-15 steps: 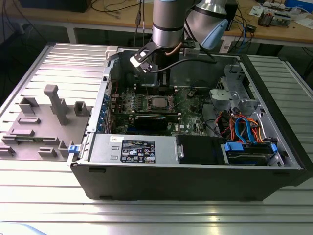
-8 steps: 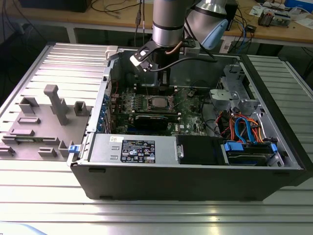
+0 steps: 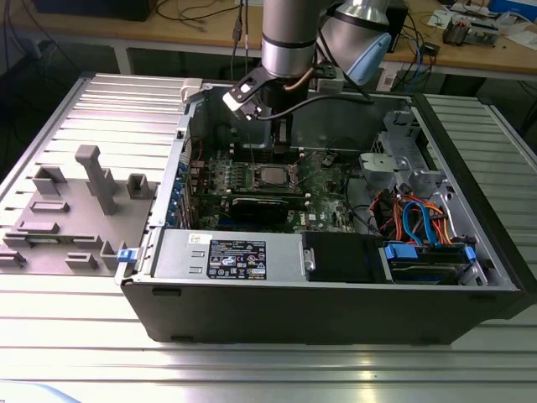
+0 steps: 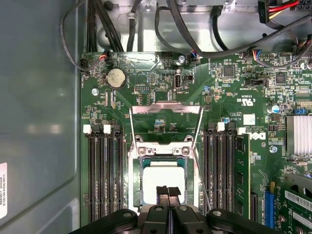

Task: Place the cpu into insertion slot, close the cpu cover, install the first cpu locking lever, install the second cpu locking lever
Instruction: 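Close the cpu cover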

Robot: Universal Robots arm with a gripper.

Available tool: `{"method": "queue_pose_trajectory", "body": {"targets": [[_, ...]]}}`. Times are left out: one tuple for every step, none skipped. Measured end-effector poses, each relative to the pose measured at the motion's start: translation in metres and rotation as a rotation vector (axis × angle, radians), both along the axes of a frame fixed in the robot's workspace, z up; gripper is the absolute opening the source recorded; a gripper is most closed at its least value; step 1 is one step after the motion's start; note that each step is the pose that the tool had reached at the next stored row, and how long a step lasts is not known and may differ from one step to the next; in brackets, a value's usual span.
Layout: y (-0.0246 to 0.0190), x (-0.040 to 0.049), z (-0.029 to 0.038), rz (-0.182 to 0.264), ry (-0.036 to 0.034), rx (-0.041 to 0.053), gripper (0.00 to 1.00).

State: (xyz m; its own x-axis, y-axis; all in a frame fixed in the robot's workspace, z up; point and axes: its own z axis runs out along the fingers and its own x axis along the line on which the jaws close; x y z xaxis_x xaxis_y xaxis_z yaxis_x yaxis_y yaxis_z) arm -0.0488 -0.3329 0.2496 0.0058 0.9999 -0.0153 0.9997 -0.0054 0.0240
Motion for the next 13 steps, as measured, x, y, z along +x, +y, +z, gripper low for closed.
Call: {"method": "queue_pose_trajectory", "body": {"targets": [[0.0000, 0.0000, 0.0002, 0.000, 0.0000, -0.0001, 0.11], [0.0000, 0.0000, 0.0004, 0.000, 0.0000, -0.0004, 0.11], [0.0000, 0.0000, 0.0007, 0.000, 0.0000, -0.0008, 0.11], [0.0000, 0.0000, 0.0009, 0.000, 0.0001, -0.0011, 0.11], [0.0000, 0.0000, 0.0012, 0.000, 0.0000, -0.0014, 0.11], [0.0000, 0.0000, 0.0015, 0.000, 0.0001, -0.0017, 0.11], [0.0000, 0.0000, 0.0017, 0.000, 0.0000, -0.0020, 0.11], [0.0000, 0.0000, 0.0020, 0.000, 0.0000, -0.0025, 0.11], [0.0000, 0.0000, 0.0022, 0.000, 0.0001, -0.0029, 0.11], [0.0000, 0.0000, 0.0024, 0.000, 0.0000, -0.0032, 0.11], [0.0000, 0.0000, 0.0027, 0.000, 0.0000, -0.0036, 0.11], [0.0000, 0.0000, 0.0029, 0.000, 0.0000, -0.0039, 0.11], [0.0000, 0.0000, 0.0033, 0.000, 0.0000, -0.0044, 0.11]]}}
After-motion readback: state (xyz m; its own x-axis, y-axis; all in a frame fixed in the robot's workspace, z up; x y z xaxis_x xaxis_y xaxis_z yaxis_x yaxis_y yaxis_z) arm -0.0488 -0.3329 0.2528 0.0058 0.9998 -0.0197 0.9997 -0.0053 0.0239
